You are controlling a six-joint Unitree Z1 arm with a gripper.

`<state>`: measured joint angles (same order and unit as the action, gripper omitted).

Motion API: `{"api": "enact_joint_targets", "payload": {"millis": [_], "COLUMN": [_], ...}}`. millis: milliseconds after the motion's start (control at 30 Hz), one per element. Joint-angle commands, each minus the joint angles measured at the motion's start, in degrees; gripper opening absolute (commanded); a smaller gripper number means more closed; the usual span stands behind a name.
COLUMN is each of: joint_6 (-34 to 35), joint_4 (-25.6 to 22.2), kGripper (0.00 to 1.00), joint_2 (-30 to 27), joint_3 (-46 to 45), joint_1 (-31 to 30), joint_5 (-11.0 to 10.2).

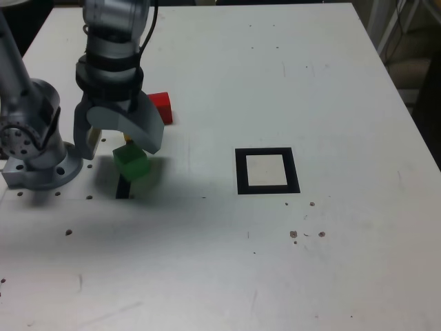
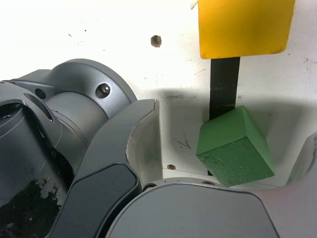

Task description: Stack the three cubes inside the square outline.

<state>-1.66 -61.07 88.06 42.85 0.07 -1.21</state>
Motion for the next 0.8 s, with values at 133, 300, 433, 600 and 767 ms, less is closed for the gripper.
{"api": "enact_joint_targets", "payload": {"millis": [133,300,433,600,767], "joint_6": [0.1,0.1,0.1,0.1,0.4], "joint_4": [-0.1,-0.1,-0.1,-0.3,-2.5], "kGripper": [0.99,0.99,0.99,0.99,0.99], "joint_2": [0.2,0.1,0.1,0.1,-0.2], "joint_3": [0.2,0.2,0.2,0.2,0.7], "joint_1": [-0.1,-0.1,-0.1,-0.1,-0.1], "joint_5": [0.1,0.1,0.1,0.0,-0.2]}}
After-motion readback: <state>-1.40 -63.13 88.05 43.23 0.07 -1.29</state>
